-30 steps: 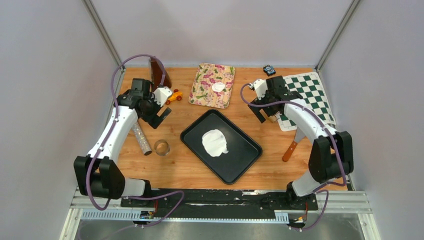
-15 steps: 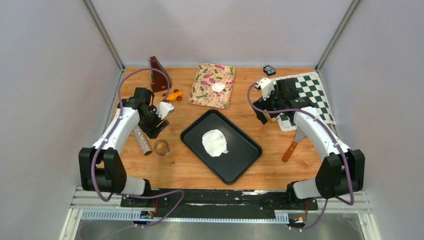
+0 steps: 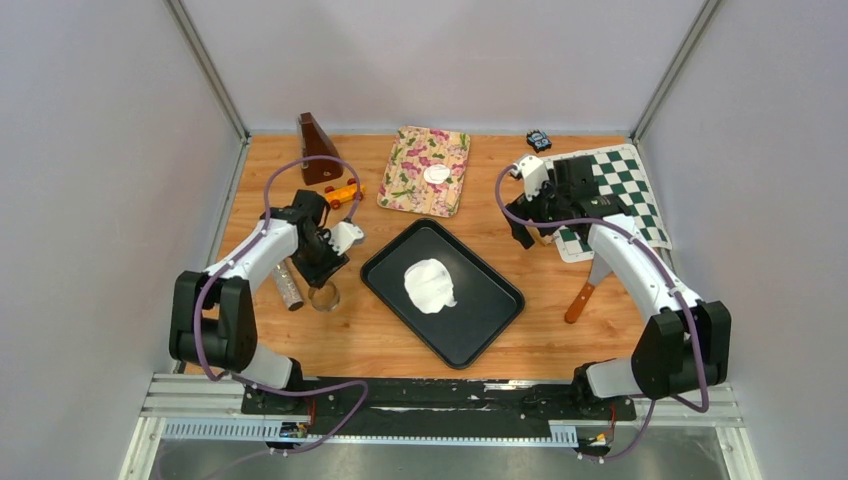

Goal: Roll out the dumpling wrappers from the dough

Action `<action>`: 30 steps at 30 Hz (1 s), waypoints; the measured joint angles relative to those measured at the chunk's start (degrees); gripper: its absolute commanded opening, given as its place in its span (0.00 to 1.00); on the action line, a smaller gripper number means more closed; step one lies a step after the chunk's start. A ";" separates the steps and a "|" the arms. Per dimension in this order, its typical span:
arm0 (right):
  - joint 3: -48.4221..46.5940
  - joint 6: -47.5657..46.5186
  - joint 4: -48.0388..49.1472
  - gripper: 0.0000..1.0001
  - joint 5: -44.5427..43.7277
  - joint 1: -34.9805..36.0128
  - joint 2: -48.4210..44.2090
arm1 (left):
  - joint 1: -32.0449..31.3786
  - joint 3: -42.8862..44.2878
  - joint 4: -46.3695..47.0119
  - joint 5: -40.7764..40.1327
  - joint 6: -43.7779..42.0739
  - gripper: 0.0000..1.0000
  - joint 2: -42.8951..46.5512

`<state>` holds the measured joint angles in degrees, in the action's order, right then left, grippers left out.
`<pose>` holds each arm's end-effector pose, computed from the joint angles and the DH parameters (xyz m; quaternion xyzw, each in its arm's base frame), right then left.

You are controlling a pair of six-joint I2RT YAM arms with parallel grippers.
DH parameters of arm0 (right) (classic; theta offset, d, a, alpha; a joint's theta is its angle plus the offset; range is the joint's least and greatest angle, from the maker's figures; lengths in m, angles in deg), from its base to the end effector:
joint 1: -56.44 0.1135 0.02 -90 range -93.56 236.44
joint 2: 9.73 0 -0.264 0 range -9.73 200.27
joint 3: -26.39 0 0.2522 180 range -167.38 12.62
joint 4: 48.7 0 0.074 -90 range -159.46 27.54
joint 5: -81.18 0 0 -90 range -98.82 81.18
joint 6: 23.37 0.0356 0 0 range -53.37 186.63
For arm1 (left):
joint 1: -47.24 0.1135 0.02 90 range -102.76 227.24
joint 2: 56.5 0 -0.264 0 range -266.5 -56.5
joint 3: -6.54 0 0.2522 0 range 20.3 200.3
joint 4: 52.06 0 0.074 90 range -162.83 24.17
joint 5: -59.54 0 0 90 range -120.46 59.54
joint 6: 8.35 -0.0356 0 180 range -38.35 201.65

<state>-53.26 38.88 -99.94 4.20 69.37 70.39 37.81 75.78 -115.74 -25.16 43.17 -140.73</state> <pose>0.2850 0.0737 0.2862 -0.3611 0.8672 0.0642 0.3369 0.2545 -0.0456 0.2036 0.4078 0.9066 -0.0198 0.1070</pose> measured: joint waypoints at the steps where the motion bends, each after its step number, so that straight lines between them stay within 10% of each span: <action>1: 0.02 0.07 0.00 0.98 0.22 0.00 -0.17 | -0.04 0.00 0.42 -0.22 0.07 0.53 -0.61; 7: 0.02 0.33 0.02 0.98 2.38 0.00 -2.25 | -0.13 -0.59 2.43 -1.31 0.42 0.41 -4.72; 12: 0.02 0.52 -0.04 0.99 4.85 0.00 -3.34 | -0.31 -0.83 2.75 -1.44 1.01 0.01 -6.29; 22: -0.50 -1.16 -0.24 1.00 25.62 0.00 -6.97 | -0.31 8.26 -3.37 4.61 2.73 0.00 -4.66; 30: -3.87 7.17 9.68 1.00 53.57 0.00 -9.20 | -1.27 29.49 -0.15 29.75 14.47 0.00 3.08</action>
<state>-57.13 46.05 -90.25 57.77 69.37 61.18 36.54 105.27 -115.89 4.58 57.64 -137.64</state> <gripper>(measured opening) 0.998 0.008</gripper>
